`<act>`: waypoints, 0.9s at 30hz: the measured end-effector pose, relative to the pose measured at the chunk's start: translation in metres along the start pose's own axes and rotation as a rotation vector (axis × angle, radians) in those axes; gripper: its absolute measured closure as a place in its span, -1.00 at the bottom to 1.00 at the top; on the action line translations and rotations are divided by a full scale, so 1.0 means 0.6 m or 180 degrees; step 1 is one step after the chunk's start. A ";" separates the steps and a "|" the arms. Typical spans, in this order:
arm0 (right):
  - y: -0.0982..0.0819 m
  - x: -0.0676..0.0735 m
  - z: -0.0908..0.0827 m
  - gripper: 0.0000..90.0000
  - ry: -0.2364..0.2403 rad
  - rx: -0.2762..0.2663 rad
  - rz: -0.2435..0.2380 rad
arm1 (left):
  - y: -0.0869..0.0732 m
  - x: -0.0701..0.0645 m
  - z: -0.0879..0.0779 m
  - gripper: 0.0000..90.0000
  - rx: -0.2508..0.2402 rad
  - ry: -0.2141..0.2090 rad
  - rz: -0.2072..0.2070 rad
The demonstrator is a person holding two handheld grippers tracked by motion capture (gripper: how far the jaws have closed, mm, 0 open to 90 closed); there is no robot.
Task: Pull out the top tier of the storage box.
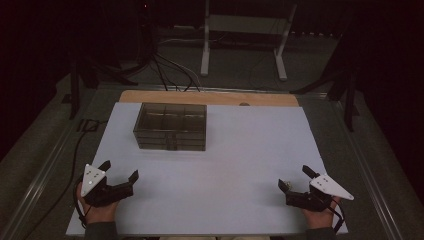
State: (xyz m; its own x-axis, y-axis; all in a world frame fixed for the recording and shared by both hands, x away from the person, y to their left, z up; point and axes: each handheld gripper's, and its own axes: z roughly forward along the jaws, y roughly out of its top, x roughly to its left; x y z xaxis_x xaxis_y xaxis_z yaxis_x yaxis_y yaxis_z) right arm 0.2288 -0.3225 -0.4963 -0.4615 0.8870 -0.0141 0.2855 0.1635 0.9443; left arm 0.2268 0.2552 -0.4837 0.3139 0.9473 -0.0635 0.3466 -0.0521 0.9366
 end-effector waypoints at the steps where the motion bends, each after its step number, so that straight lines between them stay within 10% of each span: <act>1: 0.000 0.000 0.000 -1.00 0.0005 0.0006 0.0008 | 0.003 -0.001 0.000 -0.97 0.0004 0.0004 0.0015; 27: 0.000 0.004 -0.001 -1.00 0.0094 -0.0077 -0.0030 | 0.067 -0.026 0.045 -0.97 -0.0014 0.0056 0.0173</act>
State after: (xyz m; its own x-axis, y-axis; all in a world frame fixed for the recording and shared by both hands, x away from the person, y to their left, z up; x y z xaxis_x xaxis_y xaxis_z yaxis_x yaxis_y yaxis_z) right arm 0.2273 -0.3209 -0.4963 -0.4888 0.8723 -0.0135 0.2609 0.1609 0.9519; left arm 0.2598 0.2299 -0.4546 0.3165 0.9486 -0.0064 0.3256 -0.1023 0.9400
